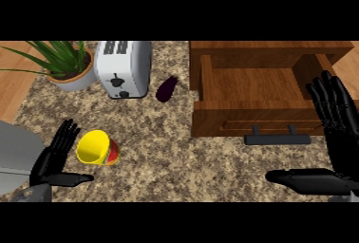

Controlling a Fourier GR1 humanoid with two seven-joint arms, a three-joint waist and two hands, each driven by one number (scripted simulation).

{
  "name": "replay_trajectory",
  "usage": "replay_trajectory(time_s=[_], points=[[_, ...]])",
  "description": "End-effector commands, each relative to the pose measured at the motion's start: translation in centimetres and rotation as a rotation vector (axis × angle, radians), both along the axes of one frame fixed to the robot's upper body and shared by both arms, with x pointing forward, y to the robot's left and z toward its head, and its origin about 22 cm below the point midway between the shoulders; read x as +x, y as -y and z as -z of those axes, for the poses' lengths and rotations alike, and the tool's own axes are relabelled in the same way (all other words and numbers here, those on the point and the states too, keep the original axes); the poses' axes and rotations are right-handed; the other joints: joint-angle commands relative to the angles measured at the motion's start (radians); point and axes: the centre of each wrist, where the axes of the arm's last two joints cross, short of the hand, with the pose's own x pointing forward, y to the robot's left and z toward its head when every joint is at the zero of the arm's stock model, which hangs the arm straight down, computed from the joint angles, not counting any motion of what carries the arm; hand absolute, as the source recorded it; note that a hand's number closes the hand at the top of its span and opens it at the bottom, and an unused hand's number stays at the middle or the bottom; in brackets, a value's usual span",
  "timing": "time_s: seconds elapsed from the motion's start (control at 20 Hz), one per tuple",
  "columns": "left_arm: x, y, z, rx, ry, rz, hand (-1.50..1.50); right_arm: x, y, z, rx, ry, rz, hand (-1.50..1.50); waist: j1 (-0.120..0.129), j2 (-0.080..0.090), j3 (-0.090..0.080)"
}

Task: Pick up the cup, place it into the drawer and close the drawer

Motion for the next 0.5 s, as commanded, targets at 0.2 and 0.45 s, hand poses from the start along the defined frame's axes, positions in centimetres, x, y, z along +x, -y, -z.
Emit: replay_trajectory(time_s=[0.2,0.45], points=[[0.3,1.3,1.6,-0.036,0.083,0.052,-1.50,1.0,0.9,0.2,0.000,-0.001,-0.018,-1.50,-0.008,0.004,-0.001],[-0.8,1.0,2.2,-0.040,0.081,0.064,-1.50,1.4,1.7,-0.3,0.010,0.001,-0.019,-1.50,-0.007,0.003,-0.001]])
